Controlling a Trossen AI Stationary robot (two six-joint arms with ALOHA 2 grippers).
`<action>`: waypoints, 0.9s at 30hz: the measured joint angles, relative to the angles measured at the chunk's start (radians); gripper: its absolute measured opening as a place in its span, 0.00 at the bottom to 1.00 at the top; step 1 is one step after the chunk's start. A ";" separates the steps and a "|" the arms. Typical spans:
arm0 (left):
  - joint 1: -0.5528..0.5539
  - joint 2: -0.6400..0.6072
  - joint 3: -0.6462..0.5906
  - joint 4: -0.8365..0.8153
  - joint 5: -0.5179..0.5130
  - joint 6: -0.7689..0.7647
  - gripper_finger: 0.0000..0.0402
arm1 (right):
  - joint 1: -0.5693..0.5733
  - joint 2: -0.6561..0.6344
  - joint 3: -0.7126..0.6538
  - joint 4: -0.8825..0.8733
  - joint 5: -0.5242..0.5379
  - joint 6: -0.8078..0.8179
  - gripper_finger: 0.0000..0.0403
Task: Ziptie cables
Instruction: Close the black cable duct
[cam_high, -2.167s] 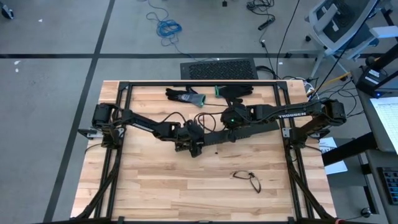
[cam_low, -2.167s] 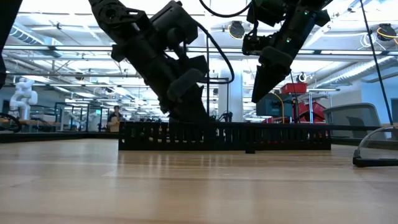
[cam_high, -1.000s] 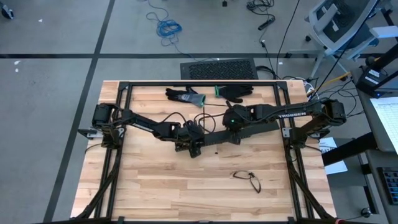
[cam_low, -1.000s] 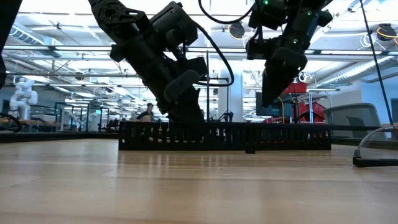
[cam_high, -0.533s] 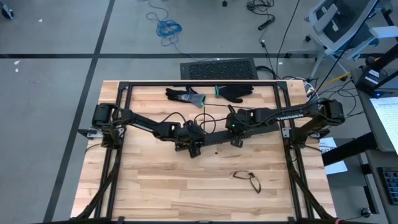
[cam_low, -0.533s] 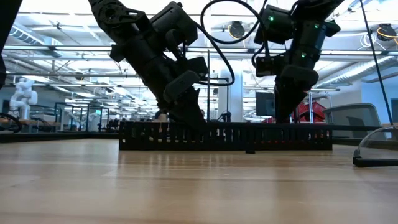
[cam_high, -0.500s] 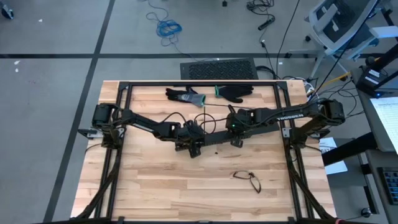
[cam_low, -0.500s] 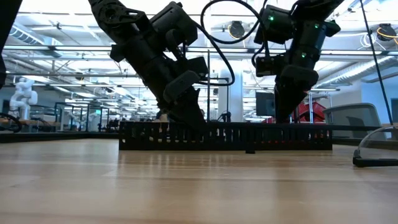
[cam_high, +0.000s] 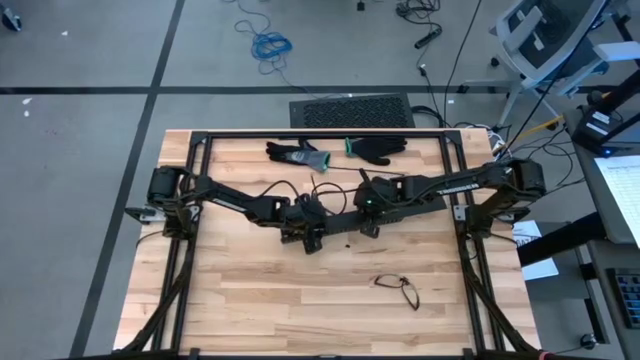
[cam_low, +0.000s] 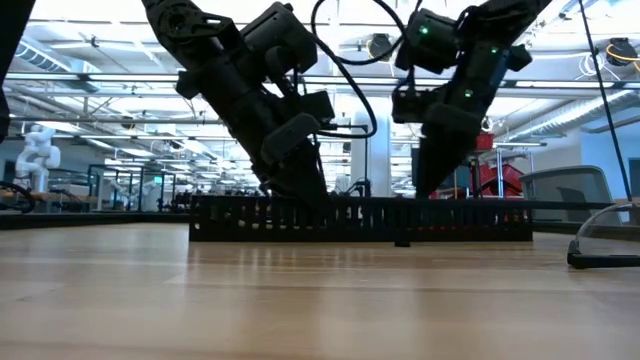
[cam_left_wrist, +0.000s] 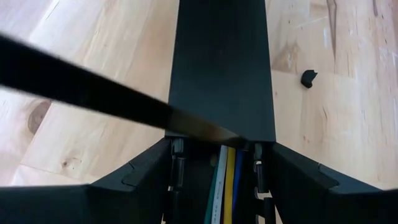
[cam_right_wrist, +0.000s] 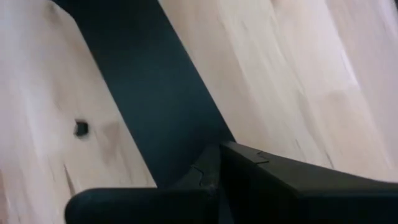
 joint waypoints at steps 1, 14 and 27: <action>0.000 -0.001 0.000 -0.001 0.000 0.000 0.58 | 0.006 0.019 0.001 0.025 0.000 0.000 0.00; 0.000 -0.001 0.000 0.001 -0.003 -0.001 0.58 | 0.054 0.114 -0.003 0.312 -0.014 0.063 0.00; 0.000 0.000 0.000 0.008 -0.011 -0.004 0.58 | 0.042 0.075 -0.008 0.330 -0.017 0.068 0.00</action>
